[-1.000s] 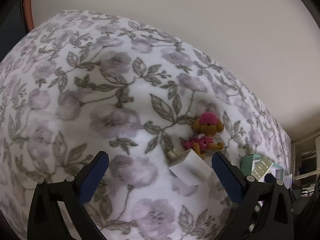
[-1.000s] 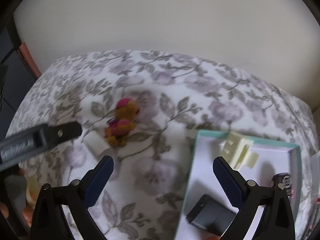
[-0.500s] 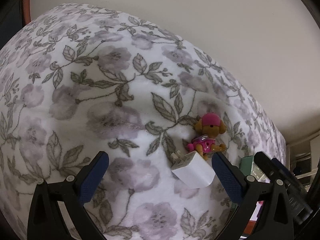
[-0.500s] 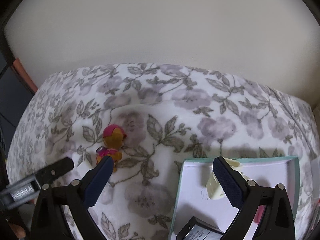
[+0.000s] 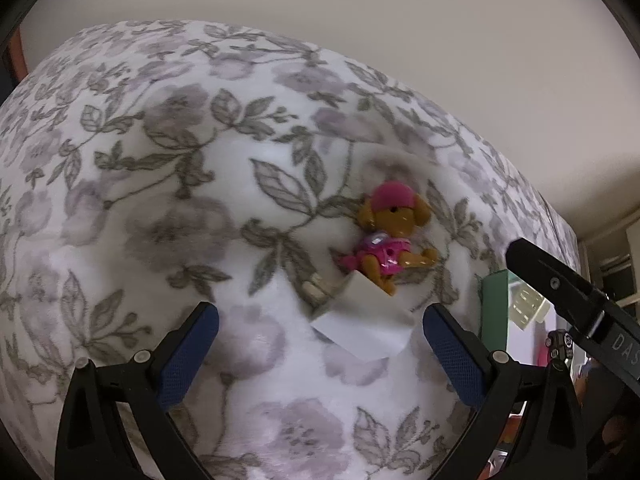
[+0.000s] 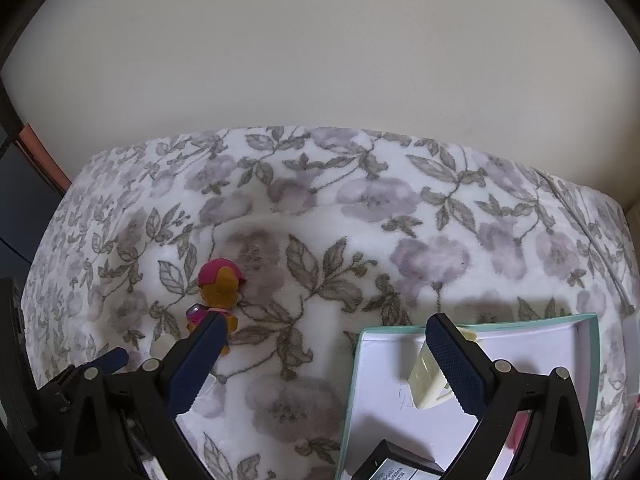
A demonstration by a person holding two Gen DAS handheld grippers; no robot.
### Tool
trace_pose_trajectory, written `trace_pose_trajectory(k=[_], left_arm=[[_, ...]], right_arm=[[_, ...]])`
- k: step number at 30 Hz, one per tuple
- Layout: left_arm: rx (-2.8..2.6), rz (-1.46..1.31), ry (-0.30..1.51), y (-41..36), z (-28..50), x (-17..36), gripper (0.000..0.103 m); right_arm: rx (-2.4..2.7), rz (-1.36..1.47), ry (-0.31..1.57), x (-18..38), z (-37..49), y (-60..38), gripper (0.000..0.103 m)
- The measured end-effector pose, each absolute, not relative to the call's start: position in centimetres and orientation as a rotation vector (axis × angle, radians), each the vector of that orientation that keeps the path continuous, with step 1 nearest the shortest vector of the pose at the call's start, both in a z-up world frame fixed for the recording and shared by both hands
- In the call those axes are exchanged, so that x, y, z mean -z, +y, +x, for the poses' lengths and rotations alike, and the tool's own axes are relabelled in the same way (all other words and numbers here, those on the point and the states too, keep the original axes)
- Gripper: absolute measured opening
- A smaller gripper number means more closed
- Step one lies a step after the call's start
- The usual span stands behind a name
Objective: Organize rigid objects
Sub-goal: 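Grasp the white charger cube with left tool while right tool grasps toy dog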
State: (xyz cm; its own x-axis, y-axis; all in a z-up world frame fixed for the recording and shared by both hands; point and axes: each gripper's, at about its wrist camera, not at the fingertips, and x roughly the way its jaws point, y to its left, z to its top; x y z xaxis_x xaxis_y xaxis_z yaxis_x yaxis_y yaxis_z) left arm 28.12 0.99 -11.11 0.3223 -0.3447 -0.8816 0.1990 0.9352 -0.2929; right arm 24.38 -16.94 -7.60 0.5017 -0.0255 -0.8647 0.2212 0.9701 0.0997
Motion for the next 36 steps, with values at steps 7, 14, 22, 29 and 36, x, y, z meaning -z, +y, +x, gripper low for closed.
trace_pose_trajectory(k=[7, 14, 22, 29, 36], left_arm=[[0.379, -0.124, 1.21, -0.1, 27.9, 11.8, 0.078], [0.404, -0.147, 1.211, -0.7, 27.8, 12.0, 0.062], [0.372, -0.235, 1.183, 1.3, 28.3, 11.9, 0.062], [0.321, -0.265, 1.123, 3.4, 28.4, 11.1, 0.062], [0.329, -0.301, 1.098, 4.3, 29.0, 11.3, 0.062]], right_arm=[[0.127, 0.197, 1.051, 8.0, 25.2, -15.9, 0.101], [0.109, 0.198, 1.067, 8.7, 26.1, -14.8, 0.101], [0.069, 0.259, 1.073, 9.5, 27.5, -13.1, 0.101], [0.039, 0.332, 1.062, 10.4, 28.2, -12.0, 0.099], [0.019, 0.434, 1.075, 11.6, 29.1, -11.7, 0.081]])
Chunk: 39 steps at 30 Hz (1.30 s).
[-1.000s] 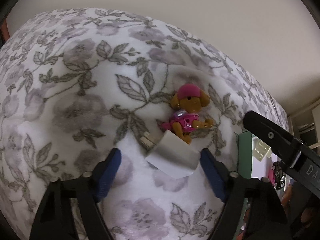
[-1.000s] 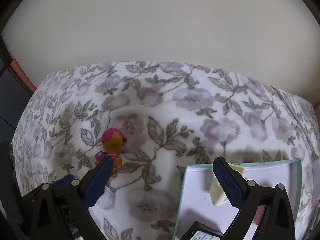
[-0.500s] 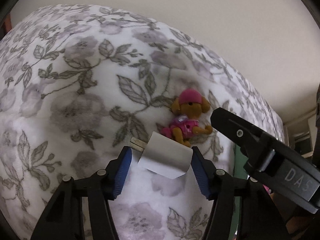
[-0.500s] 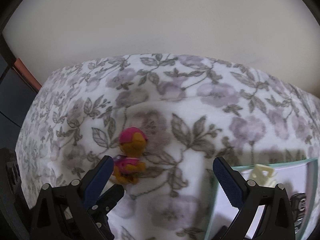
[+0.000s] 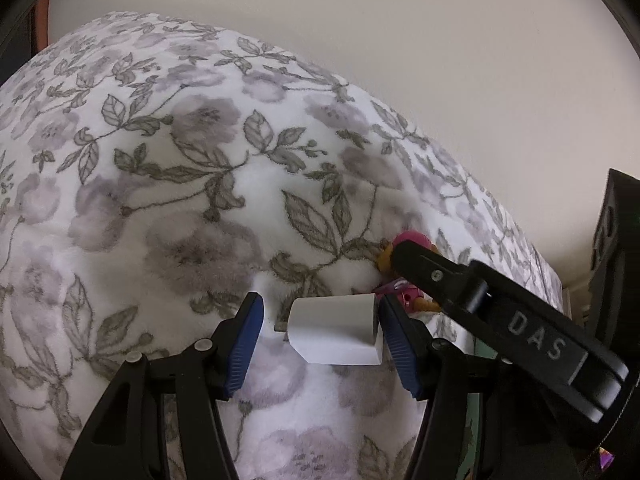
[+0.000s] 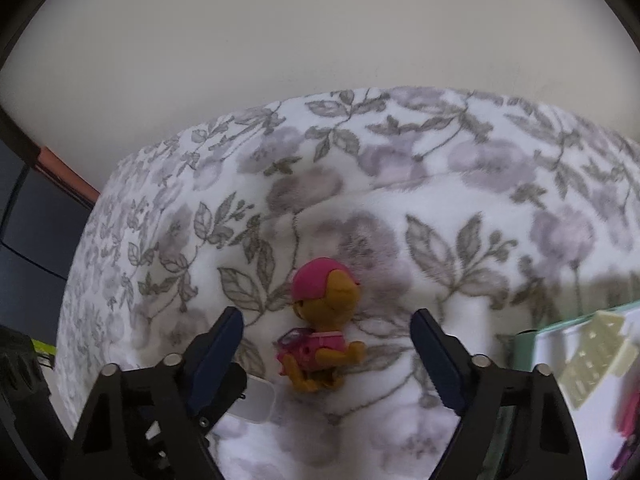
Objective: Organize rigid objects
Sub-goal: 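Grasp the white charger cube with left tool while right tool grasps toy dog, then lift both items and carry them over the white tray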
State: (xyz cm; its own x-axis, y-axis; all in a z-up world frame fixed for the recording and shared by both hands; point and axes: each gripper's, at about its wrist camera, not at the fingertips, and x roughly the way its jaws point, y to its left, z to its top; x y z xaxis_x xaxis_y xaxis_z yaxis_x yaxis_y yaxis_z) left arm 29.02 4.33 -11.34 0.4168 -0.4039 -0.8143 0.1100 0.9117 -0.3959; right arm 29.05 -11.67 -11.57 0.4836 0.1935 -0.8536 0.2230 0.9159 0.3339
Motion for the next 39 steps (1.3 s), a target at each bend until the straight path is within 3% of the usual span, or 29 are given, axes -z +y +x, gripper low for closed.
trace_pose_trajectory(k=[1, 6, 11, 39], left_arm=[[0.331, -0.302, 1.096, 4.4, 29.0, 11.4, 0.062], [0.369, -0.331, 1.109, 4.1, 29.1, 12.1, 0.062], [0.391, -0.324, 1.115, 3.7, 29.0, 12.4, 0.059], [0.314, -0.388, 1.113, 5.8, 28.8, 12.0, 0.059]], right_arm=[[0.015, 0.451, 1.08, 11.8, 29.2, -11.7, 0.08], [-0.002, 0.508, 1.1, 12.6, 29.6, -11.6, 0.056], [0.006, 0.527, 1.112, 13.2, 29.6, -11.9, 0.044], [-0.023, 0.497, 1.102, 11.8, 27.3, -13.5, 0.035]])
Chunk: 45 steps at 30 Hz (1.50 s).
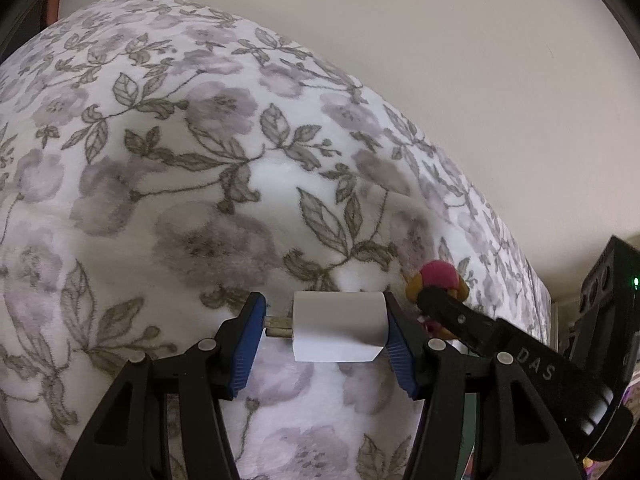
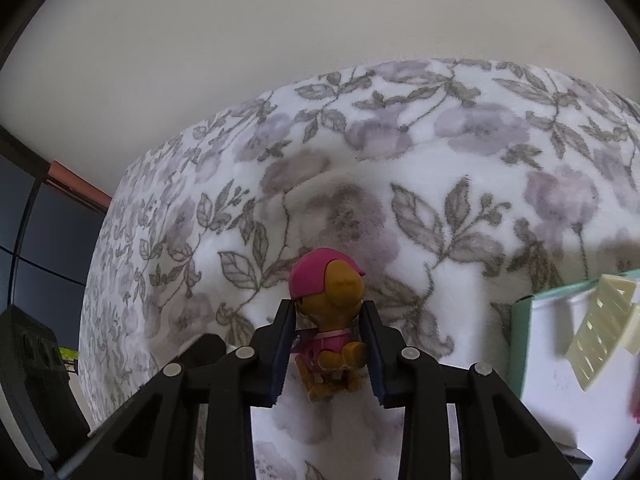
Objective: Organize rigid objects
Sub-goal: 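Lift both items and carry them over the white tray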
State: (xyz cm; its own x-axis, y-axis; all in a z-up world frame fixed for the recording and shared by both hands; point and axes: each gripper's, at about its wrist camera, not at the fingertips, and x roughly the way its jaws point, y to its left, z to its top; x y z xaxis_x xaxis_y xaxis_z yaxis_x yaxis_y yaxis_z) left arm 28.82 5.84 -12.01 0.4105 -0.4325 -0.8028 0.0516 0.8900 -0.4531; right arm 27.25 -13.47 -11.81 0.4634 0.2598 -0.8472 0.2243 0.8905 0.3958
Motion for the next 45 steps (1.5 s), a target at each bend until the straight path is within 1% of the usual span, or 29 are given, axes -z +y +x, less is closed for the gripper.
trace_pose_trajectory(k=[7, 14, 18, 24, 28, 35, 39, 45], left_arm=[[0.308, -0.394, 1.102, 6.3, 28.5, 11.3, 0.059], [0.309, -0.367, 1.085, 6.4, 26.9, 9.1, 0.059], [0.325, -0.358, 1.073, 6.3, 24.8, 7.1, 0.059], [0.399, -0.309, 1.053, 3.1, 20.1, 3.6, 0.059], [0.479, -0.237, 1.054, 0.1, 16.4, 2.3, 0.059], [0.597, -0.132, 1.079, -4.7, 10.8, 2.6, 0.059], [0.625, -0.044, 1.116, -7.1, 8.2, 4.1, 0.059], [0.677, -0.01, 1.176, -8.9, 5.5, 6.0, 0.059]], right_arm=[[-0.036, 0.472, 1.089, 10.7, 25.3, -13.2, 0.035], [-0.044, 0.455, 1.049, 8.5, 21.0, -13.4, 0.035], [-0.034, 0.446, 1.029, 7.0, 17.4, -14.0, 0.035], [0.017, 0.467, 1.014, 5.0, 11.3, -16.5, 0.035], [0.076, 0.454, 1.014, 4.1, 7.4, -18.6, 0.035], [0.188, 0.453, 1.045, 5.5, 1.5, -21.9, 0.035], [0.248, 0.484, 1.08, 7.4, -0.9, -23.8, 0.035], [0.303, 0.555, 1.114, 9.2, -2.9, -26.1, 0.035]])
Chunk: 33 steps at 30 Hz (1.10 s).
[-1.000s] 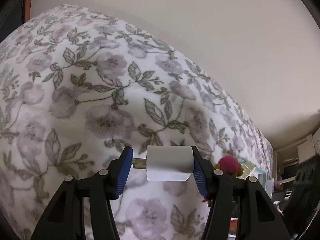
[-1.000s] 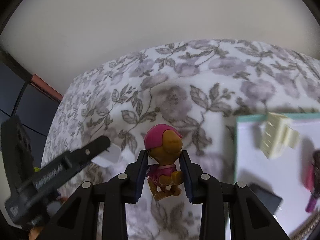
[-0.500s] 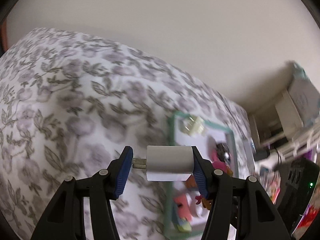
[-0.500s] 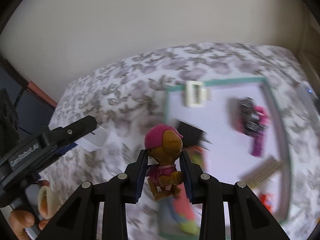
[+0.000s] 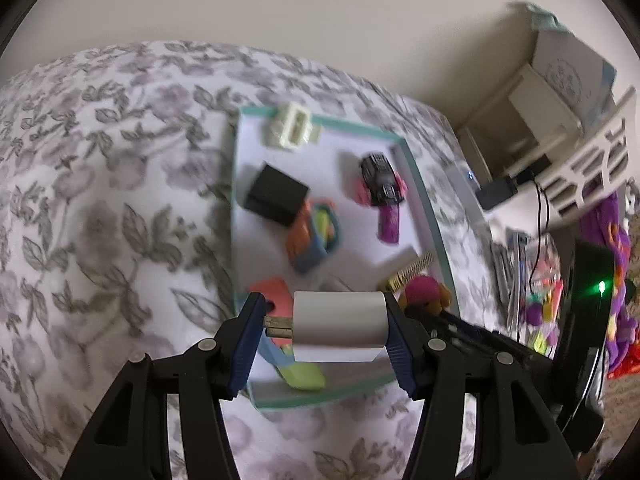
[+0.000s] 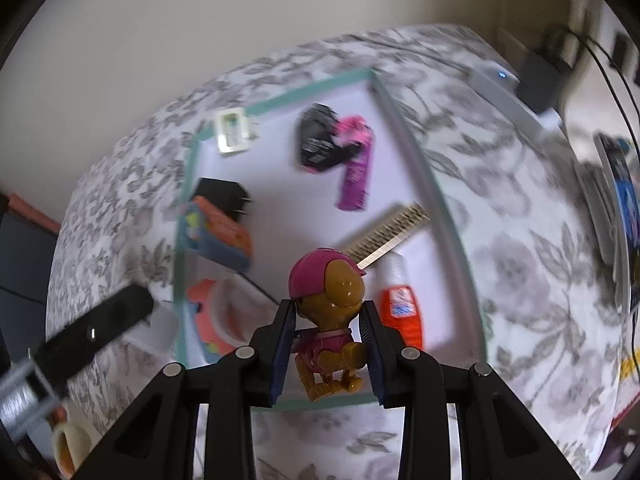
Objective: Organize rigid objects
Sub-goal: 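Lift both items and carry them over the white tray, then lower both items into the tray and open both tools to release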
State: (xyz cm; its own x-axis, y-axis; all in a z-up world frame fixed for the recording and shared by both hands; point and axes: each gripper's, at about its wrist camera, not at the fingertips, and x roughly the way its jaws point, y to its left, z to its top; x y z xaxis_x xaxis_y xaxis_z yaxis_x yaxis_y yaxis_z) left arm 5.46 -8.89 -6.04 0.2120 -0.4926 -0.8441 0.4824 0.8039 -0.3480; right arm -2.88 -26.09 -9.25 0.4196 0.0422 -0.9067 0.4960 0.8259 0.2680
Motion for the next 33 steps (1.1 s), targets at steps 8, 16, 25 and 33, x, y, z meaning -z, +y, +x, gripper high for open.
trace_pose_trajectory(k=[8, 16, 25, 33], left_arm=[[0.673, 0.043, 1.229, -9.7, 4.3, 8.2, 0.061], [0.644, 0.03, 1.178, -8.0, 3.4, 7.5, 0.076], [0.528, 0.134, 1.045, -5.8, 1.5, 6.2, 0.095], [0.486, 0.165, 0.992, -4.2, 0.2, 5.1, 0.095]], right_arm=[[0.324, 0.602, 1.107, 9.8, -4.9, -27.0, 0.043], [0.322, 0.583, 1.098, 9.2, -6.2, -26.0, 0.059], [0.28, 0.481, 1.092, 8.2, -7.4, -23.0, 0.073], [0.259, 0.433, 1.062, 7.1, -8.1, -21.4, 0.084]])
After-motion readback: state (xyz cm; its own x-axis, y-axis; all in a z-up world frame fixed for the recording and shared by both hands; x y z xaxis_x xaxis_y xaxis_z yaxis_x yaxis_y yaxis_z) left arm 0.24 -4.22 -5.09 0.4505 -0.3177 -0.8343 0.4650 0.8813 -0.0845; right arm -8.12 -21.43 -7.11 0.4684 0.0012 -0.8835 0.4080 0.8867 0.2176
